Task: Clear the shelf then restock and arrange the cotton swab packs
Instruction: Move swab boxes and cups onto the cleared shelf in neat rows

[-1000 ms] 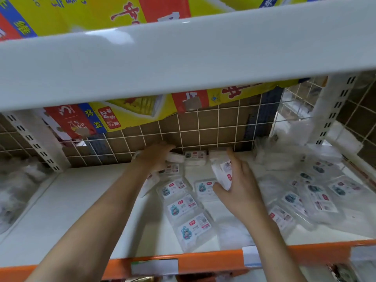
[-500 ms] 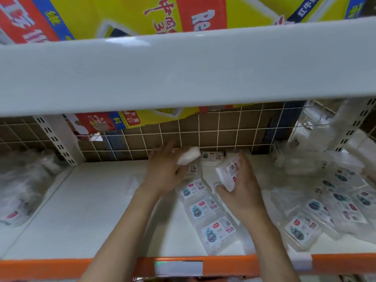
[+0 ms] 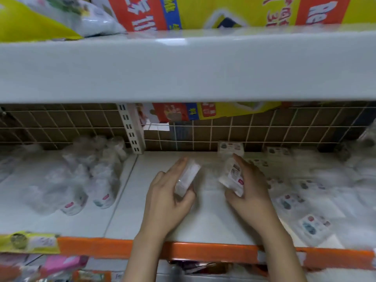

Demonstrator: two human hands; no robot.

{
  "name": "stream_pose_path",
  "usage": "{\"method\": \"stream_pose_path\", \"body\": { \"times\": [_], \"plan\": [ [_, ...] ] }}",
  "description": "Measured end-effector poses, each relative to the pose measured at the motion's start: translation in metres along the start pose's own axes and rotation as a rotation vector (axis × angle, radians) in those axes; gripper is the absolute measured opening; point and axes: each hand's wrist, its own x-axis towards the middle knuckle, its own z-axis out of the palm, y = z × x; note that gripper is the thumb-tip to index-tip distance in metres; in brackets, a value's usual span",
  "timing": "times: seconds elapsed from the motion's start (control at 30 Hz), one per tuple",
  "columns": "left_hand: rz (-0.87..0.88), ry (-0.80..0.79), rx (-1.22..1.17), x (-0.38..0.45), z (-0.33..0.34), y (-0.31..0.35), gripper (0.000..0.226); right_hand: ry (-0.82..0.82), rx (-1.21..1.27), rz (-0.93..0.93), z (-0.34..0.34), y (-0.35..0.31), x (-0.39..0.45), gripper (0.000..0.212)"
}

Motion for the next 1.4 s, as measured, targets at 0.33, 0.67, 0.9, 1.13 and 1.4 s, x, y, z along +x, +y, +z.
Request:
{"method": "stream_pose_path", "body": {
  "times": [0.33,0.67,0.9,1.13,1.4],
  "plan": [
    [0.105,-0.051,-0.134,-0.016,-0.071,-0.049,0.047,-0.046,0.160,0.014,0.066,-0.072,-0.018,0.081],
    [0.031,-0.167,-0.114,-0.023,-0.074,-0.055,0.051,-0.099,0.162,-0.058,0.073,-0.081,-0.015,0.070],
    [0.105,0.026,0.153,-0.017,-0.101,-0.072,0.048,0.005,0.119,-0.090,0.084,-0.096,-0.009,0.069],
    [0.040,0.108,0.205,-0.013,-0.159,-0.114,0.054,0.028,0.229,-0.054,0.121,-0.153,0.000,0.062],
    [-0.068,0.116,0.105,-0.023,-0.268,-0.206,0.039,0.230,0.286,-0.143,0.230,-0.252,-0.004,0.070]
  ]
}}
